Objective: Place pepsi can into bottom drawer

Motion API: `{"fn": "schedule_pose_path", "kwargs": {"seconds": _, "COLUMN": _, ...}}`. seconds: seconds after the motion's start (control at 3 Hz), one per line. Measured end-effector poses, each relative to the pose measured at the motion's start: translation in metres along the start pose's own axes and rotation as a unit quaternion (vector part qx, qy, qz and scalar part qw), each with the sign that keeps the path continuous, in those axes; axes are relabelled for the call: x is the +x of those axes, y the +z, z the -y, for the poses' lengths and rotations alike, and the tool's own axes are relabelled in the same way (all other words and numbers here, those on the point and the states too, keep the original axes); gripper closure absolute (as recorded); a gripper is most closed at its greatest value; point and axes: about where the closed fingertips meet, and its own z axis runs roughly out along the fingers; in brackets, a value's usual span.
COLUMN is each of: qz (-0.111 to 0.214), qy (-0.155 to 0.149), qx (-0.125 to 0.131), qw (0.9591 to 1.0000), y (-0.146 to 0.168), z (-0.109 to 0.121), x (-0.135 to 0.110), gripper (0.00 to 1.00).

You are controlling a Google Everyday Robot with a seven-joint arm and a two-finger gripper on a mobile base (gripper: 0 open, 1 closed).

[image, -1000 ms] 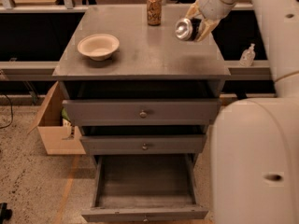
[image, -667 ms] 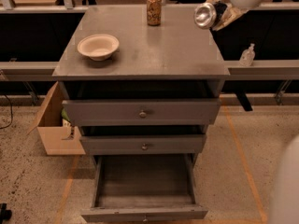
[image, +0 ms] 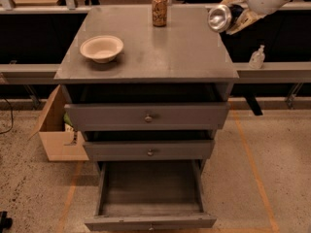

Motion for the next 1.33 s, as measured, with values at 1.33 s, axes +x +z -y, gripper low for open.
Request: {"fn": "schedule_pose_path", "kwargs": {"seconds": 1.33, "qz": -0.053, "qy": -0.155, "qx": 0.079, "qw": 0.9833, "y": -0.117, "z": -0.013, "x": -0.152, "gripper": 1.0}}
